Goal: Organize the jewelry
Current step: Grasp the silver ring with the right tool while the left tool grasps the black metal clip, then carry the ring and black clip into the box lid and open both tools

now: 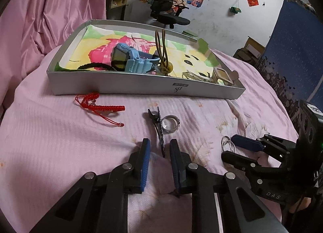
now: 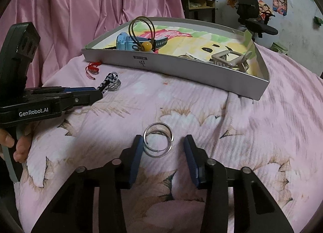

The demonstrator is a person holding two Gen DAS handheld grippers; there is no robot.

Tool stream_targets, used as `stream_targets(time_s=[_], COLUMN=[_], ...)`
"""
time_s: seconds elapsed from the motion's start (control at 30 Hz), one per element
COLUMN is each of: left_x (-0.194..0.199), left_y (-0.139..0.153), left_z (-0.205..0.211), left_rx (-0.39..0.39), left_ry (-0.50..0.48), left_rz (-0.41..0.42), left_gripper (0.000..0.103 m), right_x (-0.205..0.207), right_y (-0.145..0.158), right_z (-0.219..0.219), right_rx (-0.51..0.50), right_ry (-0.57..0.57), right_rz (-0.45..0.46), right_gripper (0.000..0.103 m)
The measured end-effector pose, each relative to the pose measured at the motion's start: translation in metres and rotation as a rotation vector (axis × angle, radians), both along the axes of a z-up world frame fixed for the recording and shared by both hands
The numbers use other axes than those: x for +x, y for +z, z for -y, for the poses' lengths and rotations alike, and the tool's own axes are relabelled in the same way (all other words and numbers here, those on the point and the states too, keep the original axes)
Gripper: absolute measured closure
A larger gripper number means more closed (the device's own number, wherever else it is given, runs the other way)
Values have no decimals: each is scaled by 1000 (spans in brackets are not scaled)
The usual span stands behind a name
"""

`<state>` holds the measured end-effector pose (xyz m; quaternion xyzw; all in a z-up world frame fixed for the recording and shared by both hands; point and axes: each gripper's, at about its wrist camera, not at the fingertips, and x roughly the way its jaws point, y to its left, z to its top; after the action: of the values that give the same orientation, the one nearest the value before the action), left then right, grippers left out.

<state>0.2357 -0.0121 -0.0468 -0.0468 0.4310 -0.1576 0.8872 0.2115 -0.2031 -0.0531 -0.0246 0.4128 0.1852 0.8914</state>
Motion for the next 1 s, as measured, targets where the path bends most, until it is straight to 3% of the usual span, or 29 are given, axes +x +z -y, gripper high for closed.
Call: stream_targets(time_s=[0.07, 0.3, 0.7, 1.0], left_x=[0, -1, -23, -21], left_y=[0, 1, 27, 52], left_z=[1, -1, 0, -12], left_rx=[6, -12, -34, -84], left_ry=[0, 6, 0, 70], left_rz=[3, 7, 151, 281], left_gripper=[84, 99, 99, 99], right_x=[0, -3, -12, -5], right_y=[0, 2, 23, 42], right_z=[-1, 2, 13, 17], right_rx=[-2, 17, 105, 130], right_ry=[1, -1, -19, -44], right_rz=[2, 24, 153, 277], right_gripper=[76, 76, 76, 76])
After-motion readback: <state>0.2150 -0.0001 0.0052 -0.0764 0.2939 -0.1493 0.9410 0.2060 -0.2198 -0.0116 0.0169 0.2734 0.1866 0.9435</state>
